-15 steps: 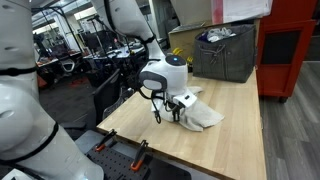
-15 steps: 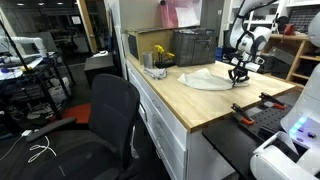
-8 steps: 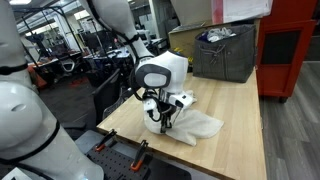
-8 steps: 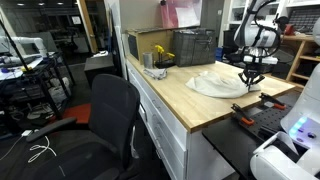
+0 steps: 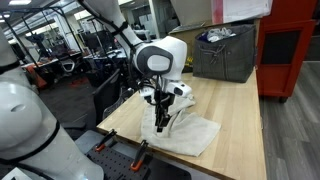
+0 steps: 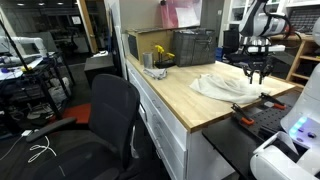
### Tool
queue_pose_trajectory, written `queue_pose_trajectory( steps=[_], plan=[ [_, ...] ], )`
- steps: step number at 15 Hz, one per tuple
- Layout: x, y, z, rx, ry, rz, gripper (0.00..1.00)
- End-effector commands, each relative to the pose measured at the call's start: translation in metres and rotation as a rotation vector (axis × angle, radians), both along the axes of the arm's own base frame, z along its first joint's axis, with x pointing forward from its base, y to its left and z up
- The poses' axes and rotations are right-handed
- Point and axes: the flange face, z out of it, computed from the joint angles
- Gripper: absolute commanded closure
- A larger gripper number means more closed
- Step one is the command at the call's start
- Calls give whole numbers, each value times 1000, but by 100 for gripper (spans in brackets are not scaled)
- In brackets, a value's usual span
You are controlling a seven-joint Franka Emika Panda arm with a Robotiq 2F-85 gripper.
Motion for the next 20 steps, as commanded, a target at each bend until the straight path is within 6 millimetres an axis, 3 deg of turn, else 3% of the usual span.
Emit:
queue_pose_trajectory(
  steps=[1, 5, 12, 13, 14, 20],
  plan=[
    [9, 3, 35, -3, -117, 52, 25],
    [46, 15, 51, -30, -226, 173, 0],
    [110, 66, 55, -72, -323, 518, 0],
    [118, 74, 53, -78, -323, 575, 25],
    [125, 81, 51, -84, -324, 632, 26],
    [166, 115, 28, -121, -380, 807, 71]
  ],
)
